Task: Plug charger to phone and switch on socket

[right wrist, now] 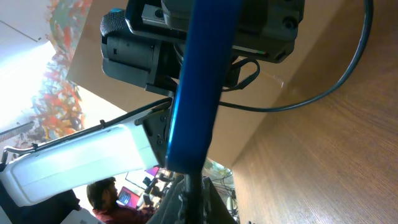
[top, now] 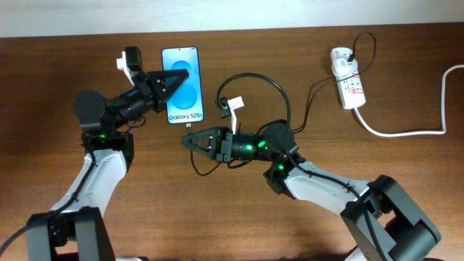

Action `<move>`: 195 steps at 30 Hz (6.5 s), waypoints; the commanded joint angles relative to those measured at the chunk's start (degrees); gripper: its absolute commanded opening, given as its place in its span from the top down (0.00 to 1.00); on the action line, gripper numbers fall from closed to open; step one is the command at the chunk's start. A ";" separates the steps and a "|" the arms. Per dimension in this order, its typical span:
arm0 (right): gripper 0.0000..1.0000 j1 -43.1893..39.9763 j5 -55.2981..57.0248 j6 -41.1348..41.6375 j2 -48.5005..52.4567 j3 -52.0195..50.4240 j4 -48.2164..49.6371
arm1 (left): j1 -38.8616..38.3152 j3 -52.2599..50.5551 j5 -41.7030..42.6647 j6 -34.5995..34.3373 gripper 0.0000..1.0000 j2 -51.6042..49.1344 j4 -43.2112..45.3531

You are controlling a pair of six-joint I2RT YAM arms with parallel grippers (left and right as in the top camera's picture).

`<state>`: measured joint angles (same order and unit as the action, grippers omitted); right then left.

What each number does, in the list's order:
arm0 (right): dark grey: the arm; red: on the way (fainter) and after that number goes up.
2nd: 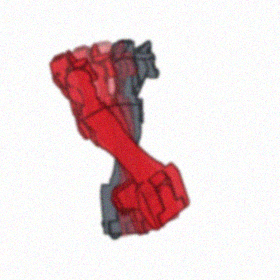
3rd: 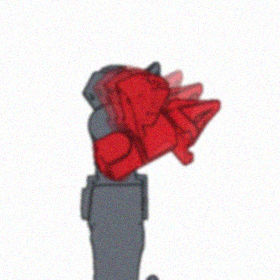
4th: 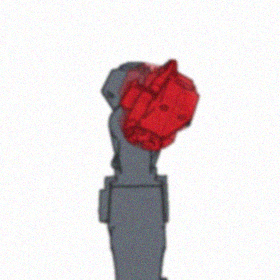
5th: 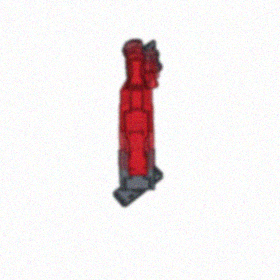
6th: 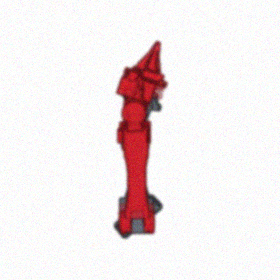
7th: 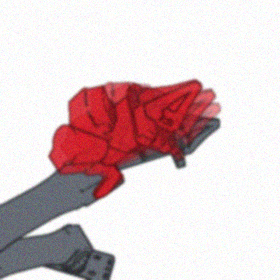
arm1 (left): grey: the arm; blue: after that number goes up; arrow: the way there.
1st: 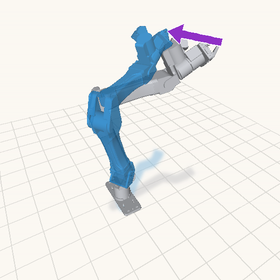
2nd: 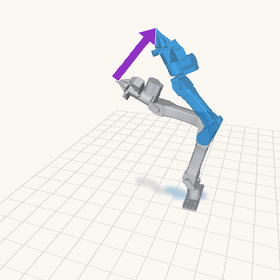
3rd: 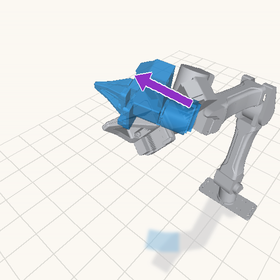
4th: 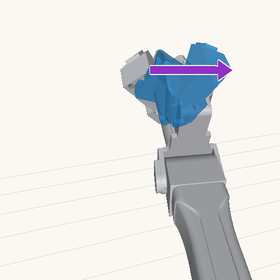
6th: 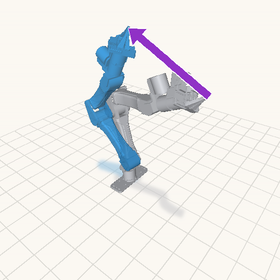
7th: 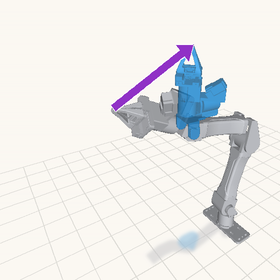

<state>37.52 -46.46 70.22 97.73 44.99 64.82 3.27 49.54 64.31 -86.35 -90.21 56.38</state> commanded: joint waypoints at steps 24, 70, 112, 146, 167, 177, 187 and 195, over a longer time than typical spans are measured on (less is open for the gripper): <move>0.96 0.02 0.61 -0.70 0.09 0.66 0.79 | -0.20 0.74 0.33 1.16 1.00 1.07 0.35; 0.96 0.26 -5.42 -7.21 0.09 0.66 -7.89 | 1.77 0.74 -0.02 13.81 1.00 1.07 -12.35; 0.96 0.33 0.63 -0.17 0.11 0.66 -7.39 | -0.98 0.74 -3.69 13.77 1.00 1.07 -12.39; 0.96 -1.18 3.19 0.81 0.11 0.66 -6.93 | -0.98 0.74 -1.95 13.79 1.00 1.07 -12.37; 0.96 -1.64 11.91 3.78 0.11 0.66 -4.13 | -0.98 0.74 -0.83 13.73 1.00 1.07 -12.37; 0.96 -1.49 6.25 3.80 0.11 0.66 -6.75 | -0.98 0.74 -3.56 13.70 1.00 1.07 -12.37; 0.96 -1.49 2.80 6.51 0.11 0.66 -6.69 | -0.98 0.74 -8.55 12.66 1.00 1.07 -12.39; 0.96 -1.29 -1.97 6.69 0.11 0.63 -6.75 | -0.98 0.74 -11.39 12.66 1.00 1.07 -12.68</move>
<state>36.49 -46.46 76.71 98.00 45.10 58.04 2.52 49.65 54.06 -73.14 -90.24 43.44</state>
